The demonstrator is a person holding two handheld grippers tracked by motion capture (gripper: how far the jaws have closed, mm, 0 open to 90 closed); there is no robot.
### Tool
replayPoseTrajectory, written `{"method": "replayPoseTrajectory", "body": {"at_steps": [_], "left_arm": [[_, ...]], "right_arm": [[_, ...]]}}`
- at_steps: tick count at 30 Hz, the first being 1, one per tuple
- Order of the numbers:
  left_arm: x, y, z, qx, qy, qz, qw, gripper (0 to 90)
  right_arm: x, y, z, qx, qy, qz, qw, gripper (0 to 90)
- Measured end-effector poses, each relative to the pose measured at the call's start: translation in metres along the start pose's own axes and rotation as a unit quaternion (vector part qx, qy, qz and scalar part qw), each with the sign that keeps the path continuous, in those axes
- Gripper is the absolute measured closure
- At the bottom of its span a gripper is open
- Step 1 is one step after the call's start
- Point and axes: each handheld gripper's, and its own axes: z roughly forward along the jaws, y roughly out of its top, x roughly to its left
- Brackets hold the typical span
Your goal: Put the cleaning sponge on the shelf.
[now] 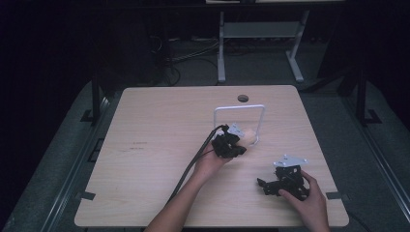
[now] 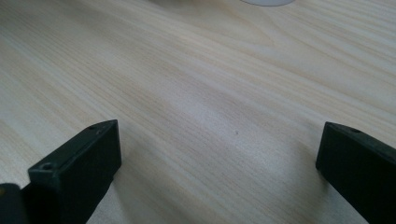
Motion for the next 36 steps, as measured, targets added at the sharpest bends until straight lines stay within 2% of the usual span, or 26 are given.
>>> {"method": "replayPoseTrajectory", "body": {"at_steps": [7,8,10,22,36], "left_arm": [[0.002,-0.002,0.006,0.009,0.002,-0.002,1.0000,89.8],[0.002,-0.003,0.007,0.006,0.005,-0.007,0.9999,89.8],[0.004,-0.003,0.006,0.011,0.008,-0.004,0.9999,89.8],[0.014,-0.008,0.000,0.011,0.034,-0.019,0.9992,89.8],[0.023,-0.011,-0.008,0.014,0.059,-0.017,0.9980,89.8]], "right_arm": [[0.000,0.000,0.000,0.000,0.001,0.000,1.0000,0.0],[0.000,0.000,0.000,-0.001,0.001,0.000,1.0000,0.0],[0.000,0.000,0.000,-0.001,0.001,0.000,1.0000,0.0],[0.000,0.000,0.000,0.000,0.001,0.000,1.0000,0.0],[0.000,0.000,0.000,0.000,0.001,0.000,1.0000,0.0]]}}
